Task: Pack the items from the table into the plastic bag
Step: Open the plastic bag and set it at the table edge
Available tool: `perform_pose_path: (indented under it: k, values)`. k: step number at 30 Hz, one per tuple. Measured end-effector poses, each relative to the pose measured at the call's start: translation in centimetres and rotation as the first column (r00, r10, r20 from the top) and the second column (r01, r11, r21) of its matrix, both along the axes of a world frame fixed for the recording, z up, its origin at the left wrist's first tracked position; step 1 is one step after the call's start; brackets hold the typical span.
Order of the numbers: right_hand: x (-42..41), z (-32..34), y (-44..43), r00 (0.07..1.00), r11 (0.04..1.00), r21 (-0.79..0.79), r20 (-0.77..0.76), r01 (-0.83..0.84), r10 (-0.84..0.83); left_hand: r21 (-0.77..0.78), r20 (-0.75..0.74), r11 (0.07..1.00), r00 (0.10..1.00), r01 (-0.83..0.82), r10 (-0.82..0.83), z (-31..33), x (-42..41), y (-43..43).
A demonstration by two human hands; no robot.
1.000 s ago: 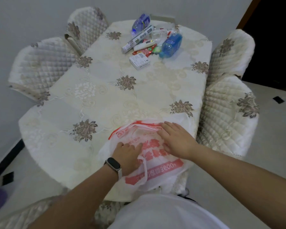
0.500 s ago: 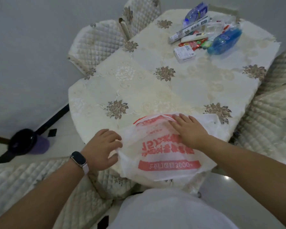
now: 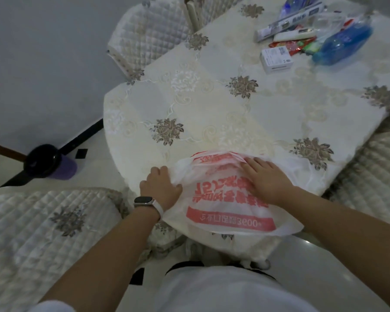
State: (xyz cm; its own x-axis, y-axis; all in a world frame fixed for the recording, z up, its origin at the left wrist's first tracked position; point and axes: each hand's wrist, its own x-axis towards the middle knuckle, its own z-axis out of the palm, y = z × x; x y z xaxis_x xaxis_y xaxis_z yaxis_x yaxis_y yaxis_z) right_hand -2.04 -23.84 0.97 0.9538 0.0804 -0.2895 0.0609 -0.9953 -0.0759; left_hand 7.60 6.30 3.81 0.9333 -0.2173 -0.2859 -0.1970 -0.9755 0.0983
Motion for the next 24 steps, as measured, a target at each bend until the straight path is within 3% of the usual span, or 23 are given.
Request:
perform_pose_path:
  k: [3, 7, 10, 13, 16, 19, 24]
  values:
    - [-0.2, -0.4, -0.4, 1.0, 0.999, 0.049, -0.027, 0.015, -0.014, -0.272, -0.091, 0.961, 0.996, -0.045, 0.02, -1.5, 0.4, 0.5]
    - [-0.3, -1.0, -0.5, 0.999, 0.998, 0.052, -0.041, 0.034, -0.032, -0.521, -0.279, 0.835, 0.96, -0.179, 0.031, -2.3, 1.2, 1.5]
    - [-0.2, -0.8, -0.2, 0.997, 0.998, 0.044, -0.057, 0.044, -0.042, -0.583, -0.42, 0.741, 0.905, -0.333, 0.076, -2.2, 1.9, 2.1]
    - [-0.1, 0.1, 0.3, 0.996, 0.997, 0.023, -0.049, 0.072, -0.07, -0.604, -0.431, 0.732, 0.902, -0.315, 0.033, -1.6, 2.1, 2.2]
    - [-0.5, 1.6, 1.0, 0.993, 0.993, 0.007, -0.016, 0.116, -0.116, -0.609, -0.322, 0.784, 0.941, -0.121, -0.105, -0.3, 2.2, 2.2]
    - [-1.3, 3.3, 2.1, 0.987, 0.988, -0.009, 0.033, 0.155, -0.154, -0.556, -0.041, 0.803, 0.958, 0.213, -0.283, 0.6, 2.2, 1.9]
    - [-3.8, 4.9, 3.9, 0.966, 0.969, -0.024, 0.087, 0.247, -0.244, -0.388, 0.274, 0.688, 0.789, 0.614, -0.55, 1.2, 1.1, -0.3]
